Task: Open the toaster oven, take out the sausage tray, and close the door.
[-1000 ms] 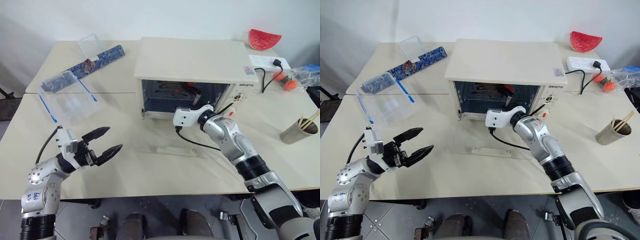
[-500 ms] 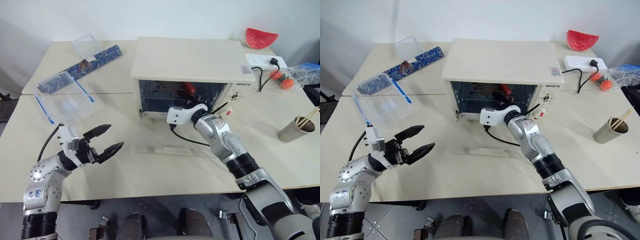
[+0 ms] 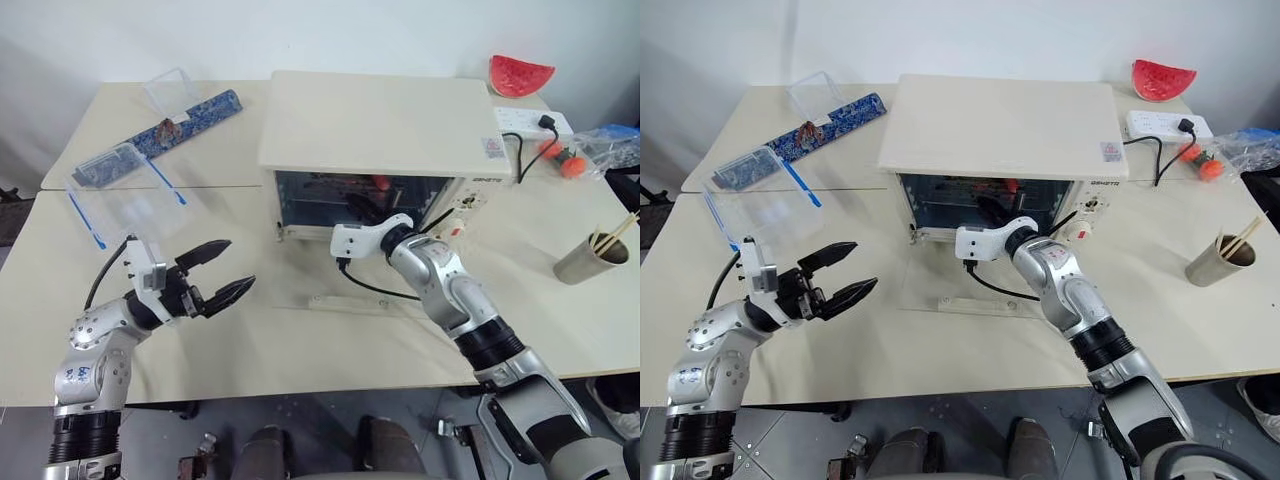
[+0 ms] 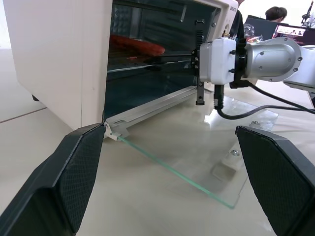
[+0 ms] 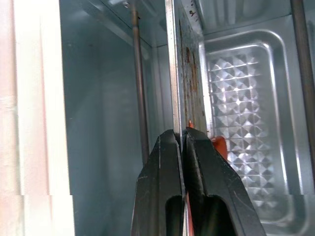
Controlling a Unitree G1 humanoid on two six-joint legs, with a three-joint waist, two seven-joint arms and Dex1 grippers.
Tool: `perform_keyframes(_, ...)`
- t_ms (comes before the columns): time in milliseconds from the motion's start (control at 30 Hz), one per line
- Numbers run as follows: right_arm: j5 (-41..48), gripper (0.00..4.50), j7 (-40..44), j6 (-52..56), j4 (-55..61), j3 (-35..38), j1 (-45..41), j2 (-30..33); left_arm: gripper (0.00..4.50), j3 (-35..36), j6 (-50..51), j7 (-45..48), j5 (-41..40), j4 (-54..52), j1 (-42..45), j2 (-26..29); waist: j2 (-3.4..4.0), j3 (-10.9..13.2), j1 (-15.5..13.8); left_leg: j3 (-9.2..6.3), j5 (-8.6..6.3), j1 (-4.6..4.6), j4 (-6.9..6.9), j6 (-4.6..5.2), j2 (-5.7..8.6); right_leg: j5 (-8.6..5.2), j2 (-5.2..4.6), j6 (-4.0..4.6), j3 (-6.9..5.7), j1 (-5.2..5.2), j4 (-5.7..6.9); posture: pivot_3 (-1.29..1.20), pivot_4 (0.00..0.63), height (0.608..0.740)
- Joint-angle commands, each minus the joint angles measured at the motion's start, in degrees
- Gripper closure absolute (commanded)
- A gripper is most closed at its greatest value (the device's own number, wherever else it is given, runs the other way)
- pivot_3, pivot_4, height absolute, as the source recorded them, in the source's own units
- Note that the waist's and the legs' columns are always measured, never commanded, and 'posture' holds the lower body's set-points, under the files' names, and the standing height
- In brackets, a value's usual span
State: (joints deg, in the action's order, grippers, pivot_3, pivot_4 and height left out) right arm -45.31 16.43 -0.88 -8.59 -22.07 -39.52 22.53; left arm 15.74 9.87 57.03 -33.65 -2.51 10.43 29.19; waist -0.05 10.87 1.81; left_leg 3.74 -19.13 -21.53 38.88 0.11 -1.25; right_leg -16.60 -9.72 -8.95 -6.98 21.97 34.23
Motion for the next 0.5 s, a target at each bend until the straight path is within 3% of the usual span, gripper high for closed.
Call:
perform_keyframes(33, 3.0, 4.44, 3.6, -0.6, 5.9, 1.1, 0.9, 0.8, 0.0, 0.1, 0.0, -0.5, -1.1, 0.0, 1.1, -0.4, 0.0, 0.0, 0.0, 0.0, 0.0, 0.0, 0.0, 0.0, 0.0, 0.0, 0.01, 0.0, 0.0, 0.0, 0.0, 0.0, 0.15, 0.74)
perform_keyframes(367, 4.2, 4.44, 4.0, -3.0, 8.4, 2.0, 1.3, 2.6, 0.0, -2.7, 0.0, -0.2, -0.6, 4.2, 8.5, -2.6, 0.0, 0.0, -0.1, 0.05, 0.0, -0.01, 0.0, -0.01, -0.04, 0.0, 0.04, 0.0, 0.02, 0.03, 0.0, 0.0, 0.15, 0.74)
perform_keyframes(500, 4.2, 4.44, 5.4, -4.7, 12.9, 1.2, 5.1, 4.0, 0.0, -3.4, 0.2, 0.2, -0.5, 5.5, 10.1, -2.7, 0.0, 0.0, -0.1, 0.06, -0.01, -0.03, -0.02, -0.02, -0.05, 0.0, 0.07, 0.0, 0.01, 0.07, 0.0, 0.0, 0.15, 0.74)
